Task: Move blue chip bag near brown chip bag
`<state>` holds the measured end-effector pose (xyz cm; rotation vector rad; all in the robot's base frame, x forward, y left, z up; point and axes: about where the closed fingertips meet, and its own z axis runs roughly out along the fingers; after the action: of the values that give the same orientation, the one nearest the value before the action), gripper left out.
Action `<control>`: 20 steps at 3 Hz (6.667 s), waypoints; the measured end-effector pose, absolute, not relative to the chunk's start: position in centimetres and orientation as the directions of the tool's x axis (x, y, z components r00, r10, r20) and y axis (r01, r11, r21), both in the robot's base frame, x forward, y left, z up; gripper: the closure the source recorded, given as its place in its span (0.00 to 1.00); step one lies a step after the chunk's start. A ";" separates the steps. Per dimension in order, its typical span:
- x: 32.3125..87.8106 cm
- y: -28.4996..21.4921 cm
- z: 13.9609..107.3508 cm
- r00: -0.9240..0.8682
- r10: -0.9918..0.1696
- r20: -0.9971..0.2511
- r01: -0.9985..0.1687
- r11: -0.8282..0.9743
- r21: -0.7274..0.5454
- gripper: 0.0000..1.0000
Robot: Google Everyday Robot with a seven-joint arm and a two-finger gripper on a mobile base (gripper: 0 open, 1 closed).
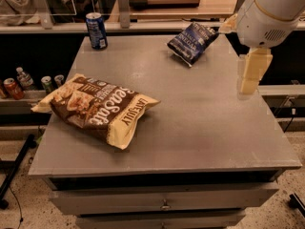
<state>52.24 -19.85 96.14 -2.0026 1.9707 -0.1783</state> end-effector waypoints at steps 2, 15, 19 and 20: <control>57.5 -18.3 93.7 0.171 -0.984 -0.045 -0.924 -0.144 -0.355 0.00; 79.4 -17.3 89.3 0.405 -0.742 0.534 -0.767 -0.594 -0.243 0.18; 78.7 -16.5 90.1 0.434 -0.757 0.488 -0.753 -0.602 -0.264 1.00; 78.0 -16.3 93.3 0.425 -0.765 0.484 -0.733 -0.604 -0.312 1.00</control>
Offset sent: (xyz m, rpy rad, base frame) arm 0.0395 0.0141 -0.0188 -0.0589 -0.0296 0.1023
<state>77.98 -16.33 93.33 -2.6068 1.3718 -0.9285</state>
